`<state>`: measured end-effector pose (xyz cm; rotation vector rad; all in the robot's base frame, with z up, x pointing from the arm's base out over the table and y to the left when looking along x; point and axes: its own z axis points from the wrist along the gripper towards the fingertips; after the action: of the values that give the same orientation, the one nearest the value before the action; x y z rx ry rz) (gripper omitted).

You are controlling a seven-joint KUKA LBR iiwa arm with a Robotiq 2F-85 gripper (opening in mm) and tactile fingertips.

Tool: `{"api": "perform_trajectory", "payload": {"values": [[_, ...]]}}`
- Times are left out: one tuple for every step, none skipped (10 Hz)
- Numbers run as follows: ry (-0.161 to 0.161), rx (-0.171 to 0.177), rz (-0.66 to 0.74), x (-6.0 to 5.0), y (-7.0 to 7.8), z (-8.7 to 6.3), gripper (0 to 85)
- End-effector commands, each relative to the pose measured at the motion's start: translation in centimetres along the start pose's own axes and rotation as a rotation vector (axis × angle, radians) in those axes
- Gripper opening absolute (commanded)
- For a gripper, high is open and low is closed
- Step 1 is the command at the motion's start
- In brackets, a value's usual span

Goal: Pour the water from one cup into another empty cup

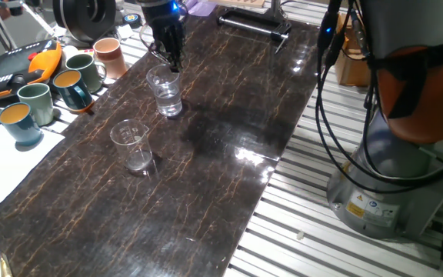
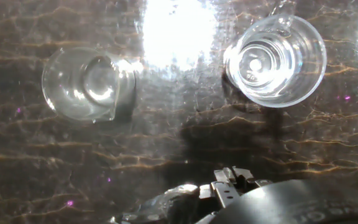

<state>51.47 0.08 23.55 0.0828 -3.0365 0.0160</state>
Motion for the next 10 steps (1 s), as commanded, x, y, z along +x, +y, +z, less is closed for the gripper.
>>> {"api": "perform_trajectory", "payload": {"values": [[0.002, -0.004, -0.001, 0.0, 0.0, 0.0, 0.7], [0.003, -0.027, -0.008, -0.5, -0.5, -0.4, 0.7], [0.013, -0.026, -0.017, -1.4, -1.4, -1.1, 0.7], [0.004, -0.007, -0.026, -2.5, -2.5, -1.5, 0.7], [-0.007, 0.009, -0.027, -3.2, -3.1, -1.3, 0.7], [-0.028, 0.052, -0.034, -3.8, -3.6, -1.0, 0.7], [-0.034, 0.055, -0.034, -4.5, -4.2, -0.7, 0.7], [-0.038, 0.029, -0.018, -5.3, -5.0, -0.5, 1.3], [-0.050, 0.040, -0.013, -5.9, -5.6, -0.3, 5.0], [-0.063, 0.049, -0.008, -6.3, -6.2, 0.1, 14.3]]}}
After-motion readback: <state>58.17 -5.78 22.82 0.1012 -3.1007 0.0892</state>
